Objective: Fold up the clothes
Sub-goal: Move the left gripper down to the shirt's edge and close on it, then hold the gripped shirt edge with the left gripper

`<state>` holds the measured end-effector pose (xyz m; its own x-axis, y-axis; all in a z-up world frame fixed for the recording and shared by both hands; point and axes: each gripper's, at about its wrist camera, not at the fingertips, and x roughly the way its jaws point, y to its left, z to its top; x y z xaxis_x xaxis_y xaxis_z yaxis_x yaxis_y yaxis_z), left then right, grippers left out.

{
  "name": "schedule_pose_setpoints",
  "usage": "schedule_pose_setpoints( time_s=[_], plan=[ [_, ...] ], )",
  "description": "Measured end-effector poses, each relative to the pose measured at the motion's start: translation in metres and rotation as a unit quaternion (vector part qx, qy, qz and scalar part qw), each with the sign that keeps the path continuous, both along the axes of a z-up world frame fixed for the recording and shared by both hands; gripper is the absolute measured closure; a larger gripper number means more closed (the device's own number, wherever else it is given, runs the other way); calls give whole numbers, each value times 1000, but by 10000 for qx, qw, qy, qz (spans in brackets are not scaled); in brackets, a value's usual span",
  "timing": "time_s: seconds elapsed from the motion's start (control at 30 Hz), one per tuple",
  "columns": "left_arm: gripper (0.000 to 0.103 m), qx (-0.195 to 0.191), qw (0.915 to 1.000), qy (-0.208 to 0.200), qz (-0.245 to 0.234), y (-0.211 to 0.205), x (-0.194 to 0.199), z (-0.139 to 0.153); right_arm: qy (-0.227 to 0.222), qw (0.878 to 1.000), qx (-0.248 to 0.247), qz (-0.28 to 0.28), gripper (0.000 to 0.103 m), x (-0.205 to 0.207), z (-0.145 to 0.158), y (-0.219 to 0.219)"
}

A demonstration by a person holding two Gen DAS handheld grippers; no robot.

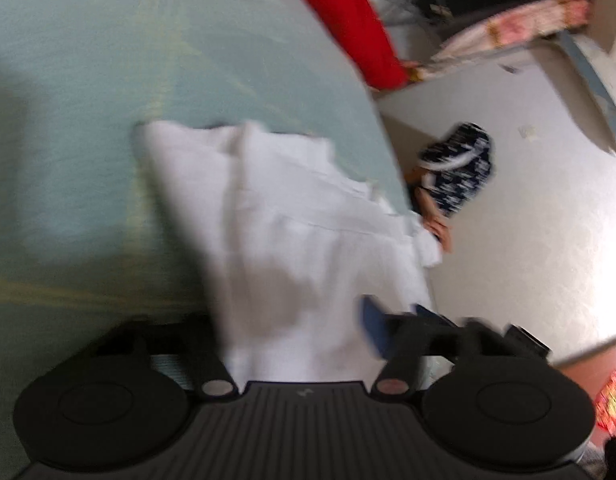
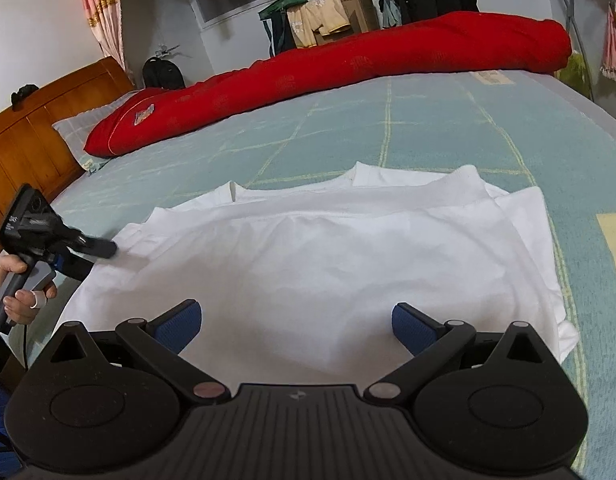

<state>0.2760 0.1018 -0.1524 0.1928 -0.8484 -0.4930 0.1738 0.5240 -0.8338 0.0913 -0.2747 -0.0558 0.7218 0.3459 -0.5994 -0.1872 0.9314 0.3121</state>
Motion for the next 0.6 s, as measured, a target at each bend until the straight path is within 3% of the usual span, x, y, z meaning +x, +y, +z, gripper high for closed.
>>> schedule_pose_setpoints(
  time_s=[0.07, 0.37, 0.6],
  plan=[
    [81, 42, 9998, 159, 122, 4, 1, -7, -1, 10000, -16, -10, 0, -1, -1, -1],
    [84, 521, 9985, -135, -66, -6, 0, 2, -15, 10000, -38, -45, 0, 0, 0, 3],
    [84, 652, 9976, -241, -72, -5, -5, 7, -166, 9984, 509, 175, 0, 7, 13, 17]
  ],
)
